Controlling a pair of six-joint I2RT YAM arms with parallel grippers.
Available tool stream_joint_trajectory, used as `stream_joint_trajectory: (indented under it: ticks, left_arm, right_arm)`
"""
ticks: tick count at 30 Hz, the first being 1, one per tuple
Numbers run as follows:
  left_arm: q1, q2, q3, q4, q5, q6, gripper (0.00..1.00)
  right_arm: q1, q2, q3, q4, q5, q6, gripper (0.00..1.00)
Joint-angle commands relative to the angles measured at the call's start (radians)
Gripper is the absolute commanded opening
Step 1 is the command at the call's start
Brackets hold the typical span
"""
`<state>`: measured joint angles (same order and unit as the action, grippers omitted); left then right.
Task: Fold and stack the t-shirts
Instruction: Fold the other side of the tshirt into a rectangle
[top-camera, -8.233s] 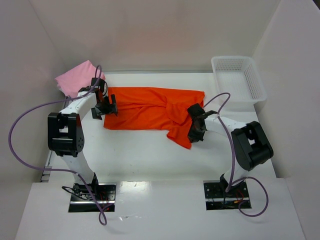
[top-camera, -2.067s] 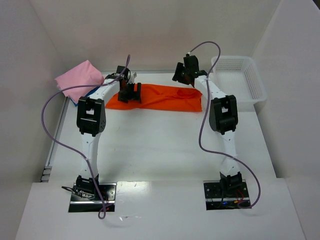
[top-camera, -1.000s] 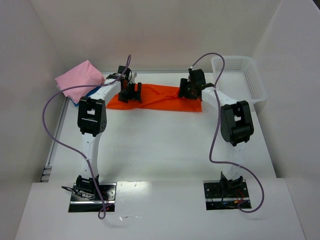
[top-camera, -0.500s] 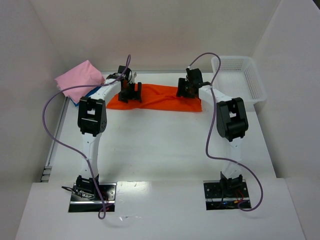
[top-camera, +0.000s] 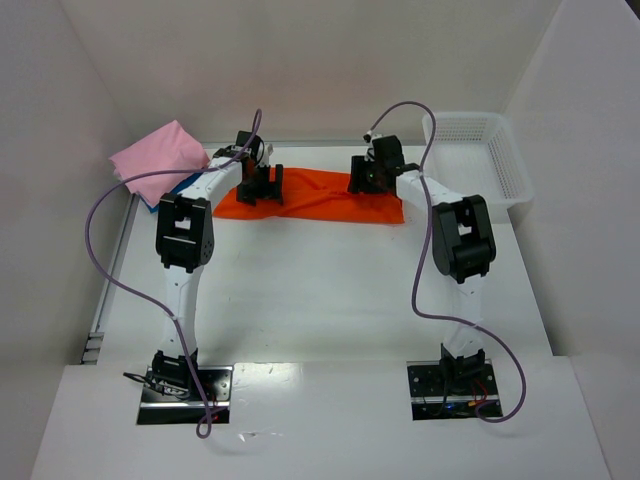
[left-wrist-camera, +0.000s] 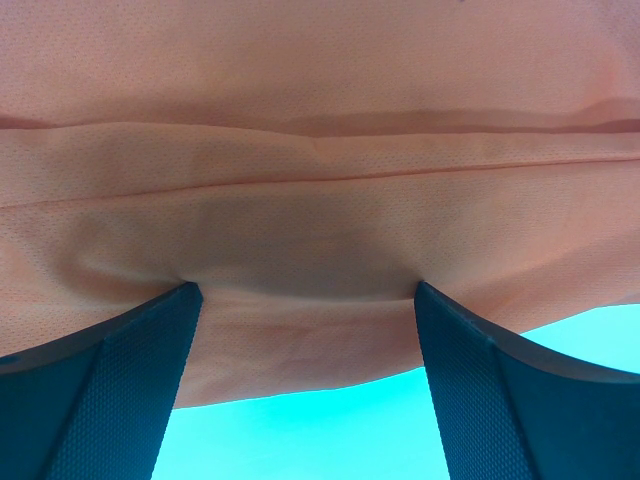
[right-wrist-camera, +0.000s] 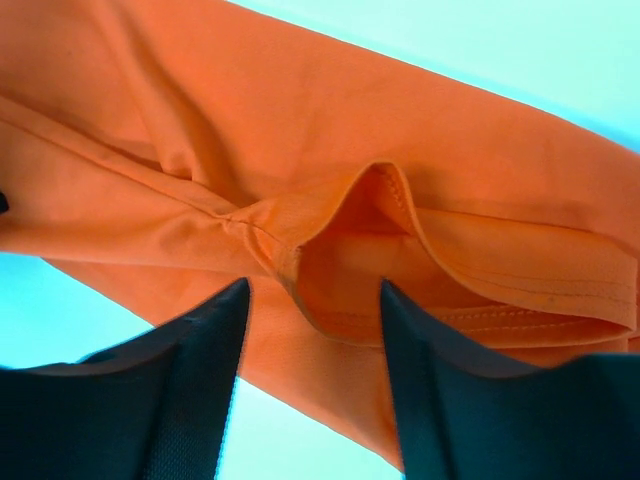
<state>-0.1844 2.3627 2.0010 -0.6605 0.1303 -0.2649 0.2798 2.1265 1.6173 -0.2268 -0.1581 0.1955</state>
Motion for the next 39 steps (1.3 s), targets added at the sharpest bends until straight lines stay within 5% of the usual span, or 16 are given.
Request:
stream_joint_trajectory:
  ticks: [1,16,22,28,32,39]
  left_arm:
    - [0.014,0.072,-0.008,-0.028,0.000,0.003,0.96]
    - [0.023,0.072,-0.018,-0.028,0.009,0.003,0.96]
    - [0.023,0.081,-0.018,-0.028,0.019,0.012,0.96]
    - [0.023,0.081,-0.027,-0.019,0.028,0.012,0.96]
    - [0.023,0.081,-0.036,-0.019,0.028,0.012,0.96]
    - [0.023,0.063,-0.027,-0.010,0.015,0.012,0.96]
  right_arm:
    - [0.033,0.004,0.003,0.046,0.014,-0.057,0.57]
    - [0.033,0.072,0.094,0.027,0.098,-0.057,0.16]
    - [0.033,0.093,0.176,0.018,0.111,-0.068,0.15]
    - [0.033,0.141,0.242,0.018,0.100,-0.068,0.27]
    - [0.033,0.150,0.260,0.018,0.100,-0.068,0.56]
    - [0.033,0.106,0.290,-0.016,0.201,-0.038,0.81]
